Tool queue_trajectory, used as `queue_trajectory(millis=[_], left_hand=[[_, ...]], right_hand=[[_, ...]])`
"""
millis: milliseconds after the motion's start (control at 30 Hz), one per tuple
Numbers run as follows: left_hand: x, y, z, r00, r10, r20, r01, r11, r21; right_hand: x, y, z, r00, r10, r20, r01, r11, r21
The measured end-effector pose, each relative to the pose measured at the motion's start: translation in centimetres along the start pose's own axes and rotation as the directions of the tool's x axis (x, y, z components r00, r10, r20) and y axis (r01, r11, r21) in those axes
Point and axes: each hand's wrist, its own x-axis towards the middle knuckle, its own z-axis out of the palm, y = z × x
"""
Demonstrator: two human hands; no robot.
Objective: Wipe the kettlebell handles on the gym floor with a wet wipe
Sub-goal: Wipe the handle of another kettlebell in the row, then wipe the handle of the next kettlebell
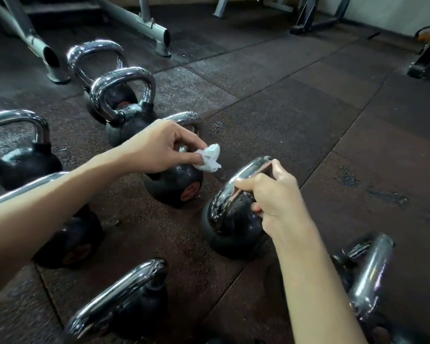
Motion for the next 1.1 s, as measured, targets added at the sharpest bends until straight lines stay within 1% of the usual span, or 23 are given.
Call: queue_trajectory(millis=[67, 133, 200, 267, 300, 333, 367, 400, 433, 467, 500, 533, 600, 667, 800, 933, 1000, 1067, 1100], left_hand=[[-0.7, -1.2, -0.4, 0.997, -0.049, -0.058, 0.048, 0.999, -0.021], [-1.1, -2.5, -0.5, 0.991, -0.100, -0.088, 0.093, 0.993, -0.078], [-1.3, -3.2, -0.3, 0.986, -0.134, -0.095, 0.118, 0.980, -0.159], [-1.4, -3.2, 0.1, 0.983, -0.156, -0.100, 0.130, 0.965, -0.228], [-1.5, -2.9, 0.3, 0.980, -0.170, -0.102, 0.137, 0.953, -0.271], [-1.5, -2.5, 0.6, 0.978, -0.182, -0.106, 0.140, 0.936, -0.323], [-1.4, -2.2, 0.9, 0.972, -0.204, -0.119, 0.143, 0.909, -0.391], [-1.3, -1.7, 1.1, 0.958, -0.255, -0.133, 0.162, 0.860, -0.483], [-1.2, -1.1, 1.2, 0.939, -0.318, -0.128, 0.191, 0.795, -0.576], [-1.1, -0.4, 1.3, 0.918, -0.384, -0.096, 0.229, 0.714, -0.662], [-0.9, 0.0, 1.2, 0.903, -0.426, -0.048, 0.264, 0.641, -0.720], [-0.7, 0.6, 0.8, 0.894, -0.449, -0.001, 0.300, 0.598, -0.743], [-0.3, 2.2, -0.5, 0.886, -0.457, 0.070, 0.360, 0.587, -0.725], [0.1, 4.3, -2.0, 0.870, -0.477, 0.124, 0.424, 0.597, -0.681], [1.0, 9.6, -3.9, 0.833, -0.525, 0.174, 0.525, 0.650, -0.550], [2.1, 13.7, -4.9, 0.792, -0.564, 0.232, 0.606, 0.683, -0.408], [2.9, 15.5, -6.2, 0.768, -0.587, 0.256, 0.640, 0.721, -0.266], [3.7, 16.4, -8.0, 0.742, -0.611, 0.277, 0.647, 0.760, -0.057], [4.0, 16.4, -8.9, 0.731, -0.629, 0.264, 0.639, 0.767, 0.056]], right_hand=[[0.6, -0.2, 0.7, 1.000, 0.001, -0.021, -0.002, 0.999, -0.033], [0.5, -0.3, 0.3, 0.998, 0.022, -0.062, -0.025, 0.998, -0.055], [0.2, 0.1, -0.7, 0.999, 0.032, -0.044, -0.035, 0.998, -0.048], [-0.1, 0.3, -1.2, 1.000, 0.010, -0.023, -0.012, 0.997, -0.078], [-0.2, 0.3, -1.3, 0.999, -0.027, -0.023, 0.024, 0.991, -0.135], [-0.4, 0.2, -1.3, 0.994, -0.101, -0.034, 0.089, 0.965, -0.248], [-0.7, -0.2, -1.3, 0.977, -0.210, -0.039, 0.173, 0.888, -0.427], [-0.8, -0.8, -1.3, 0.942, -0.335, -0.028, 0.252, 0.759, -0.601], [-0.9, -1.4, -1.2, 0.896, -0.444, 0.005, 0.322, 0.642, -0.696], [-0.9, -2.2, -1.0, 0.860, -0.506, 0.067, 0.404, 0.595, -0.695], [-0.9, -3.0, -0.8, 0.838, -0.522, 0.156, 0.491, 0.600, -0.631], [-0.7, -3.9, -0.6, 0.816, -0.521, 0.249, 0.562, 0.618, -0.549], [-0.3, -5.7, -0.5, 0.753, -0.539, 0.378, 0.658, 0.602, -0.453], [0.0, -7.5, -1.1, 0.691, -0.582, 0.429, 0.723, 0.575, -0.384], [0.2, -10.3, -3.8, 0.627, -0.593, 0.505, 0.767, 0.581, -0.271], [0.5, -11.0, -6.4, 0.588, -0.582, 0.562, 0.750, 0.652, -0.109], [1.1, -10.7, -7.1, 0.601, -0.594, 0.534, 0.732, 0.678, -0.070], [1.9, -10.3, -7.3, 0.663, -0.602, 0.445, 0.704, 0.704, -0.094], [2.3, -10.0, -7.3, 0.698, -0.603, 0.386, 0.687, 0.716, -0.124]])
